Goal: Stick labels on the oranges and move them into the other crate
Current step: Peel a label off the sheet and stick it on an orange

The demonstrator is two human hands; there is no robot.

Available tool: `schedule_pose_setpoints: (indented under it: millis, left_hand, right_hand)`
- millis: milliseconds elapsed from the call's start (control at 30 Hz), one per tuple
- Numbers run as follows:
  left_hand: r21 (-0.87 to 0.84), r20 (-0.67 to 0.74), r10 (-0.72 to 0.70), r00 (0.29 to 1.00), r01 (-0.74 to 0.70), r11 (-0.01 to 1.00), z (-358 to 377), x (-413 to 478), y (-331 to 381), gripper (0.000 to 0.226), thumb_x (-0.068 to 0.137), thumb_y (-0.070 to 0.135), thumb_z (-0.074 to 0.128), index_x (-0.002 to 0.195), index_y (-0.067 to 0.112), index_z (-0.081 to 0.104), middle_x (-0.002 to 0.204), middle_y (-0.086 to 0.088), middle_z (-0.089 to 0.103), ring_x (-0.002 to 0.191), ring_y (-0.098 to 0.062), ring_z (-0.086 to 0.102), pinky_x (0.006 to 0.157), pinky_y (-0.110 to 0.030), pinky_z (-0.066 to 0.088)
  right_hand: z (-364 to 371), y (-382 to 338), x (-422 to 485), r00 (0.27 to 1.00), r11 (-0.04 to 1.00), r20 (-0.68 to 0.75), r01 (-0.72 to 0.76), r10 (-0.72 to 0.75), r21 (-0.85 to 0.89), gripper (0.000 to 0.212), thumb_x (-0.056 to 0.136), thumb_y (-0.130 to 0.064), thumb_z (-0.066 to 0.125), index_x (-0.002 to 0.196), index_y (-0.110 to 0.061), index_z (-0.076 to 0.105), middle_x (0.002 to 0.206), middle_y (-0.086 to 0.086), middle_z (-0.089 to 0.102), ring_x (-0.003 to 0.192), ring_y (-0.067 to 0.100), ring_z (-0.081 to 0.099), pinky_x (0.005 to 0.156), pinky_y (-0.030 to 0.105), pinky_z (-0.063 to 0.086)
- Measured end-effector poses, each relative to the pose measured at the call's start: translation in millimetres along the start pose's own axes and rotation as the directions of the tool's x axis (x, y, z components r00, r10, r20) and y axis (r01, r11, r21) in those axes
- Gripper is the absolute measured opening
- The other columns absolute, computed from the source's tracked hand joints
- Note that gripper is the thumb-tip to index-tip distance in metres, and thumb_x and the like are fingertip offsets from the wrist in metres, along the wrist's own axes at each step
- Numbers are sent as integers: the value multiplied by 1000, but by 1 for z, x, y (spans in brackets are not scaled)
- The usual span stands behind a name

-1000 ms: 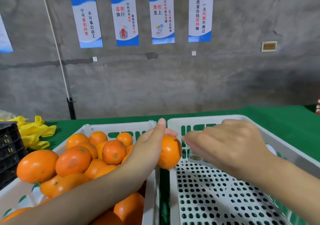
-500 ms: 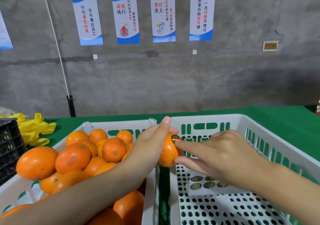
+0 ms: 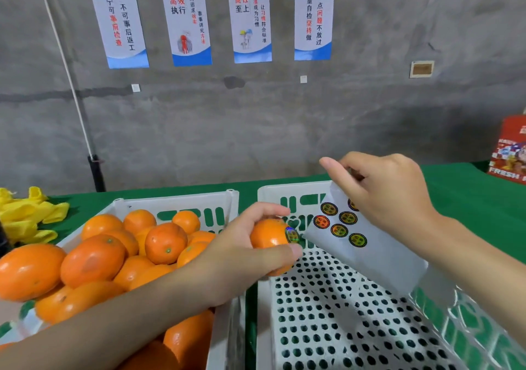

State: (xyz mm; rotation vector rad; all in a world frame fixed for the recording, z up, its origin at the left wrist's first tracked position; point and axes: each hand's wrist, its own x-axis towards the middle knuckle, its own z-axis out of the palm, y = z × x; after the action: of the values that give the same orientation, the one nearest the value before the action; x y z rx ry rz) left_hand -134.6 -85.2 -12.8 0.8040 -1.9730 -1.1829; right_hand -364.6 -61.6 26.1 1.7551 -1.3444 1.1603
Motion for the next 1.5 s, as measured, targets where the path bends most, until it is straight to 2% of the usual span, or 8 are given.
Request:
schedule_pose_setpoints:
  millis: [133,300,500,633,767,900,1067,1500]
  left_hand:
    - [441,234,60,970,-161,883,5,-1,-2,60,77,55,78,123,67,41,120,45,38,113,18,45,85,-9,46]
    - [458,395,44,918,-238,856,5,3,-4,60,78,61,74,128,65,41,131,41,39,127,16,38,106,-22,38]
    - [422,35,114,993,-118,899,-1,2,-5,44,75,76,59,115,67,42,126,44,40,124,22,34,94,-9,34]
    - [338,146,-11,989,-39,940,-1,2,-4,56,71,76,66,123,59,51,137,29,48,131,7,43,108,-25,38]
    - [257,269,22,963,-94,962,1,0,0,11,94,33,68,88,27,75,85,19,72,81,2,65,77,-13,50]
    - [258,178,27,984,-73,963,1,0,-1,39,98,30,62,73,1,58,55,9,33,51,-7,30,49,-15,28]
    - [133,83,-13,996,2,991,-3,5,-10,36,103,23,56,91,-11,58,74,-9,49,69,-21,40,69,-30,33]
    - [-47,-45,-11,999,9,999,-5,8,-13,18,99,4,56,98,8,74,91,-8,78,83,-14,69,76,-23,55]
  right_hand:
    - [4,3,0,997,998,55,-49,51,-47,46,96,-48,55,68,-14,69,41,2,52,43,30,51,45,33,43]
    - [7,0,-1,985,996,152,-85,79,36,47,95,-52,49,70,-17,68,40,-3,48,41,21,50,45,29,39]
    - [5,-8,-1,872,788,460,-400,169,468,24,96,-38,59,81,-23,70,37,-9,39,33,5,30,39,9,24]
    - [10,-18,-8,834,741,543,-428,103,517,16,95,-42,60,88,-32,71,40,-10,36,37,6,23,40,14,20]
    - [16,-21,-12,833,699,534,-468,144,541,15,94,-41,61,86,-32,71,38,-11,37,38,6,24,40,12,22]
    - [16,-17,-16,911,899,367,-312,190,308,22,93,-47,55,111,-37,64,57,-13,55,53,4,47,55,25,39]
    - [8,-24,-16,996,988,75,37,-49,151,20,91,-23,61,108,-17,70,89,-6,61,79,14,55,66,32,47]
    - [10,-32,-25,893,959,414,59,-174,276,44,86,-58,56,112,-27,74,100,-15,65,94,7,61,73,36,54]
